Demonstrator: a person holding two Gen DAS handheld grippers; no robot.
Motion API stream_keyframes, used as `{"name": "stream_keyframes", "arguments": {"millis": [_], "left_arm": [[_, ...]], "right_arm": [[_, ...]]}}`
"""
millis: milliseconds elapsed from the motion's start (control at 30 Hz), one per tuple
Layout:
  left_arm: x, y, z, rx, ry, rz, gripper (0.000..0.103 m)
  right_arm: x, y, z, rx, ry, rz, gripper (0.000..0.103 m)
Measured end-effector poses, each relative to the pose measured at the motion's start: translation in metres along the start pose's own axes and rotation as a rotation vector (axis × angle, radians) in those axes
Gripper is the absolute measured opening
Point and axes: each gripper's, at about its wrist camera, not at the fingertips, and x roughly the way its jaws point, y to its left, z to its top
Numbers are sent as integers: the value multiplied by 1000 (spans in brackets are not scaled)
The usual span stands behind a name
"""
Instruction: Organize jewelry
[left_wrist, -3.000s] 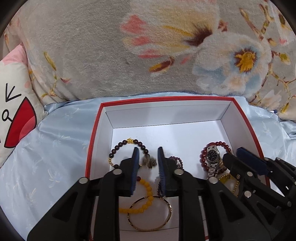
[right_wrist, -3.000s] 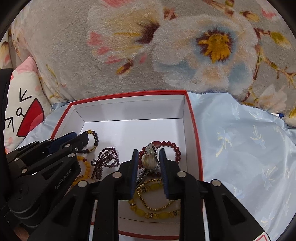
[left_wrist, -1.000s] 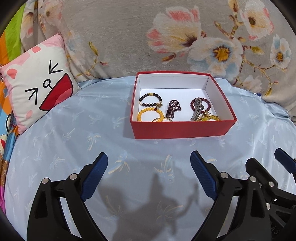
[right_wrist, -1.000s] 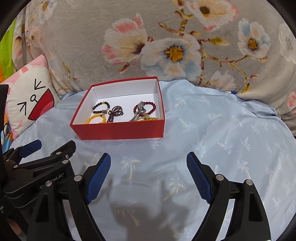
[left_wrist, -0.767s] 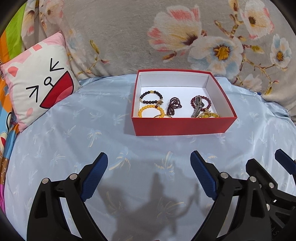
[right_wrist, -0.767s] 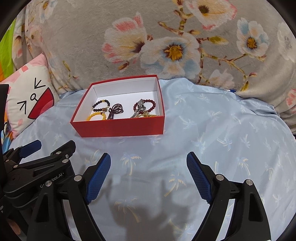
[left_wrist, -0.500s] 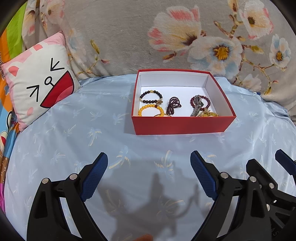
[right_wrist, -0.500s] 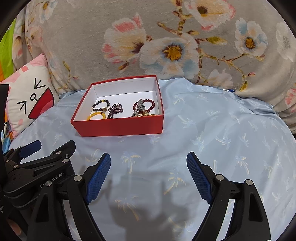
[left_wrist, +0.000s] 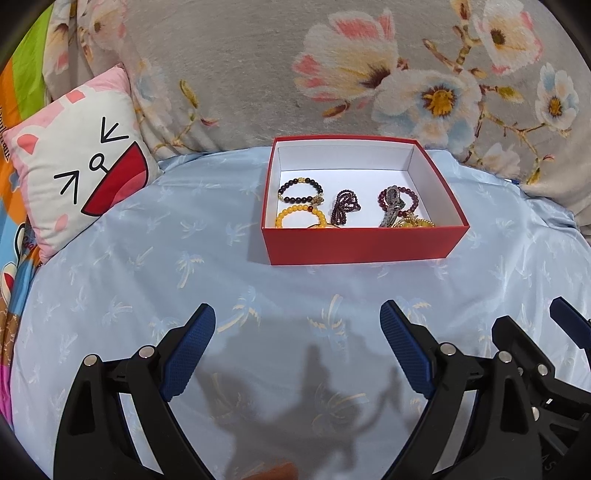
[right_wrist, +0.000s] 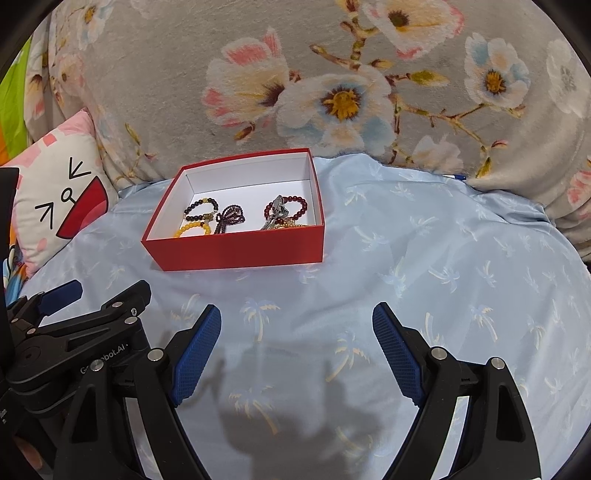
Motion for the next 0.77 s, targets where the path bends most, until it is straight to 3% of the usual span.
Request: {"name": "stream_keyframes", "arguments": {"millis": [767], "left_arm": [[2,1,0,9,-7,10,86]], "right_arm": [[-1,-2,-4,3,3,0,81]]}}
